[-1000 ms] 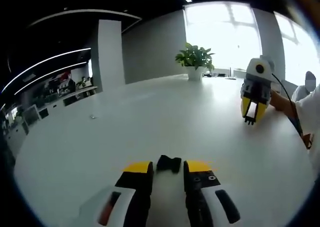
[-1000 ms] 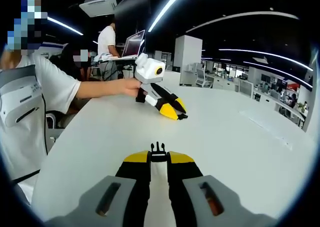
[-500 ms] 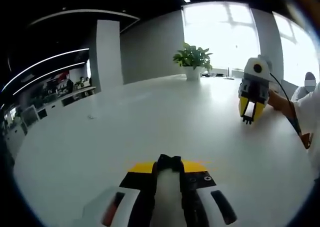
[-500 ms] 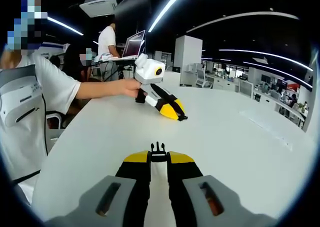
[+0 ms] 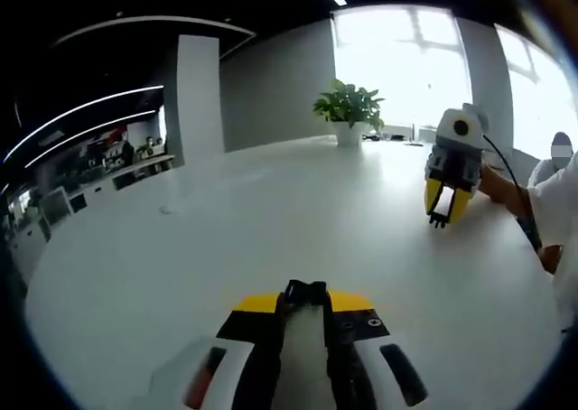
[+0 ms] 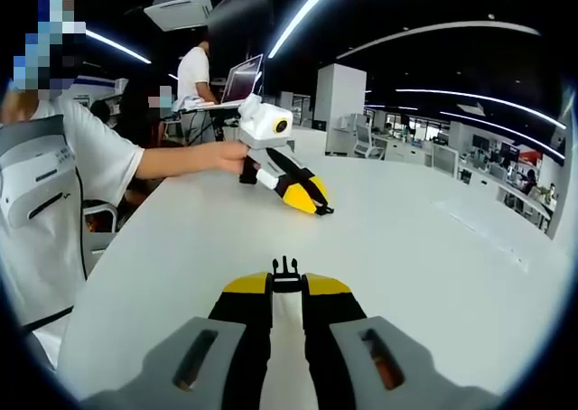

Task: Snap the two parts of the plastic buckle together until the buckle closes and remains connected.

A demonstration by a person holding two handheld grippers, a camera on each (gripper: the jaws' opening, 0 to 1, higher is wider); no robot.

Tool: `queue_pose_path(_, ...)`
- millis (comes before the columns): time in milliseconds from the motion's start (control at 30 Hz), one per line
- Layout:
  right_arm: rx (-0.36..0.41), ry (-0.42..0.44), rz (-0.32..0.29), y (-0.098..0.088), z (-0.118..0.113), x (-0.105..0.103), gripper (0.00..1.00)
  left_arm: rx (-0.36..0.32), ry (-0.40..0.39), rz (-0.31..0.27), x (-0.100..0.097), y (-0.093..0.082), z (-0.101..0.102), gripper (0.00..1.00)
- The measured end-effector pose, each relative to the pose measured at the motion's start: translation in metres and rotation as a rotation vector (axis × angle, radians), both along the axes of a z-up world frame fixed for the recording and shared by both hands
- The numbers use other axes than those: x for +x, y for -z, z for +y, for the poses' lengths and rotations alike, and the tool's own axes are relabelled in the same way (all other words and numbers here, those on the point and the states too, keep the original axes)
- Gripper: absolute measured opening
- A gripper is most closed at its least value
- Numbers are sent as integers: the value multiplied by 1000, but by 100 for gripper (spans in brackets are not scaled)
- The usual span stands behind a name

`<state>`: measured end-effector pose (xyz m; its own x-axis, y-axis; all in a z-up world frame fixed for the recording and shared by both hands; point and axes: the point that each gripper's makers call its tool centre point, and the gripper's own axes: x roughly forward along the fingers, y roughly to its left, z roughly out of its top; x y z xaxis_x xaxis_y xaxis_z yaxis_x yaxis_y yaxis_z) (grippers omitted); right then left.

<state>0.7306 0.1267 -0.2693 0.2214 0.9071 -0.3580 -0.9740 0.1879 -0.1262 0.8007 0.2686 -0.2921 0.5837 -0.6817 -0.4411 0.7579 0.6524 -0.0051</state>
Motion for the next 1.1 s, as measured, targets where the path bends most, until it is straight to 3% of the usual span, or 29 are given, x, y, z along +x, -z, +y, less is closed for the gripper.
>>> queue_pose_path(467,-3,-4,2,1,1,-3,11,7,-41,0,-23,-6,9,16)
queue_pose_path(800,-5,-10,1,1,1,-5,11,7,-177,-37,-32,-14,29,16)
queue_pose_path(1100,-5,-12,5,1,3,-6,11,-3,-241,-69,-43,-20,40,16)
